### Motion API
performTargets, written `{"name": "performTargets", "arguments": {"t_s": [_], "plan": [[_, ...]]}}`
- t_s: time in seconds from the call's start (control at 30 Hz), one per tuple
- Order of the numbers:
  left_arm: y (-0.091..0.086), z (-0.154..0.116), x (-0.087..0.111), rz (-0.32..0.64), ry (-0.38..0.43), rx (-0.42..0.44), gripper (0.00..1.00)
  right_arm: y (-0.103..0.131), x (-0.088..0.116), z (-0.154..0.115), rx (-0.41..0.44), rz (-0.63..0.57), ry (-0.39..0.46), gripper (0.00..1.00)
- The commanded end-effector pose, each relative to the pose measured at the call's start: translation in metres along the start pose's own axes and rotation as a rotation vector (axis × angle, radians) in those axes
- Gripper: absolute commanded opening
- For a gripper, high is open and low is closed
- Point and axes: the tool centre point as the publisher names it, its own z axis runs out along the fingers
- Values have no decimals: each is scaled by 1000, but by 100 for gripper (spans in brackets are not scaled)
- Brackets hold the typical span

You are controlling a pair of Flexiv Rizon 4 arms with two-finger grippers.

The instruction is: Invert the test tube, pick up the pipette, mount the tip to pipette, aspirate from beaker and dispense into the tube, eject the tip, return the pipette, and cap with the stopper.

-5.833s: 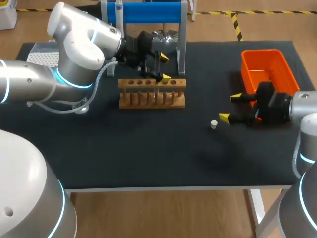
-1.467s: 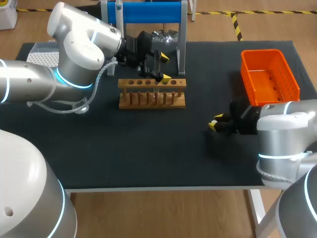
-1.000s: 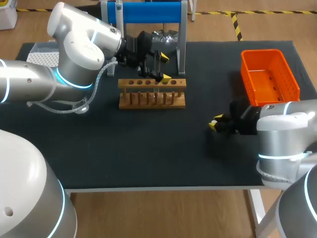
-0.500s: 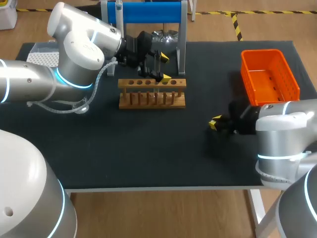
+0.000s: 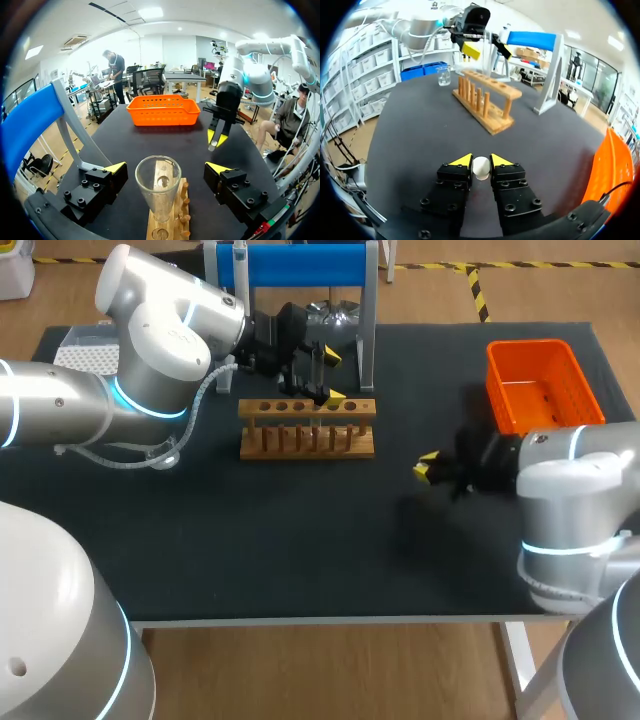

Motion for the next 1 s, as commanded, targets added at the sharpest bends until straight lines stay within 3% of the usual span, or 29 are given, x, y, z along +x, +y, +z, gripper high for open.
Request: {"name": "performTargets", "arguments": {"t_s": [0.03, 0.27, 0.57, 1.0], "plan": [[0, 0, -1, -1, 2, -1, 100, 21, -14, -10, -4, -9, 37, 0], [0, 0, -1, -1, 2, -1, 100, 72, -32, -19, -33, -61, 105, 0], [0, 0, -1, -1, 2, -1, 100, 132, -40, -19, 0, -156, 211, 0], [0, 0, -1, -1, 2, -1, 100, 180, -36, 1, 33, -240, 290, 0]]}}
